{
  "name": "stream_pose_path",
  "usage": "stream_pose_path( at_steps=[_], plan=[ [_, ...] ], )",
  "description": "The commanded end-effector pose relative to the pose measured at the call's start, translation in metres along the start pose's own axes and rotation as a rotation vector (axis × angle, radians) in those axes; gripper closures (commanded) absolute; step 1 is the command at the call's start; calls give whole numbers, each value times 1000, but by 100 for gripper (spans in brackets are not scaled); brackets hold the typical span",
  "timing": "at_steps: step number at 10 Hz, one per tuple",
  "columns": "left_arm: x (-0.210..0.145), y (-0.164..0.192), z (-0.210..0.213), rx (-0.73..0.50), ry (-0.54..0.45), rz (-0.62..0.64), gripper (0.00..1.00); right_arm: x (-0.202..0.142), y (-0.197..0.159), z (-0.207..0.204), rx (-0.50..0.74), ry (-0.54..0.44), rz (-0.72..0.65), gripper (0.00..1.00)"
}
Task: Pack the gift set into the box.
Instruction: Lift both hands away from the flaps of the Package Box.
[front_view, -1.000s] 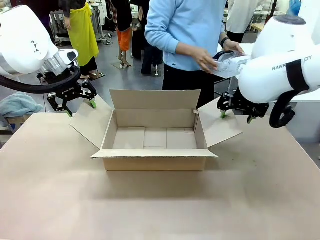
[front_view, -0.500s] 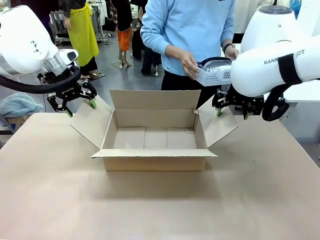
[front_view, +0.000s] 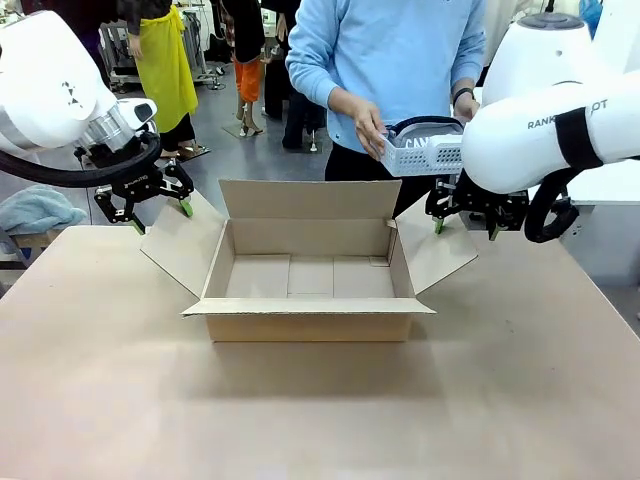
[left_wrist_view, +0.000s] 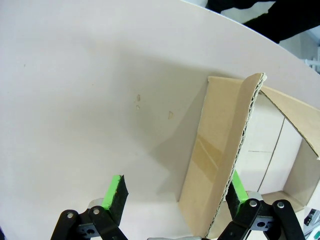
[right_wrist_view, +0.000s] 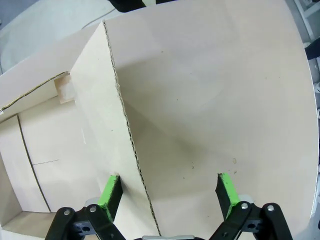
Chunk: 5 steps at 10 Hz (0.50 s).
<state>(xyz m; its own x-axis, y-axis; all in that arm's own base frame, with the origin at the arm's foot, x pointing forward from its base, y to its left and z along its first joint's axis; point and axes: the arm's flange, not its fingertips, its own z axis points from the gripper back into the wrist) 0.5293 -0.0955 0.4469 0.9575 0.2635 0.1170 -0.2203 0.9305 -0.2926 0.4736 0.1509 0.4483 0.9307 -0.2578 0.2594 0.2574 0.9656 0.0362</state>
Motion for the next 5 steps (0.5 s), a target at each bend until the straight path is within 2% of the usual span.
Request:
stream_pose_path(
  at_steps=[1, 5],
  plan=[
    [-2, 0, 1, 12, -12, 10, 0, 3, 4, 1, -26, -19, -19, 0],
    [-2, 0, 1, 12, -12, 10, 0, 3, 4, 1, -26, -19, -19, 0]
  ],
)
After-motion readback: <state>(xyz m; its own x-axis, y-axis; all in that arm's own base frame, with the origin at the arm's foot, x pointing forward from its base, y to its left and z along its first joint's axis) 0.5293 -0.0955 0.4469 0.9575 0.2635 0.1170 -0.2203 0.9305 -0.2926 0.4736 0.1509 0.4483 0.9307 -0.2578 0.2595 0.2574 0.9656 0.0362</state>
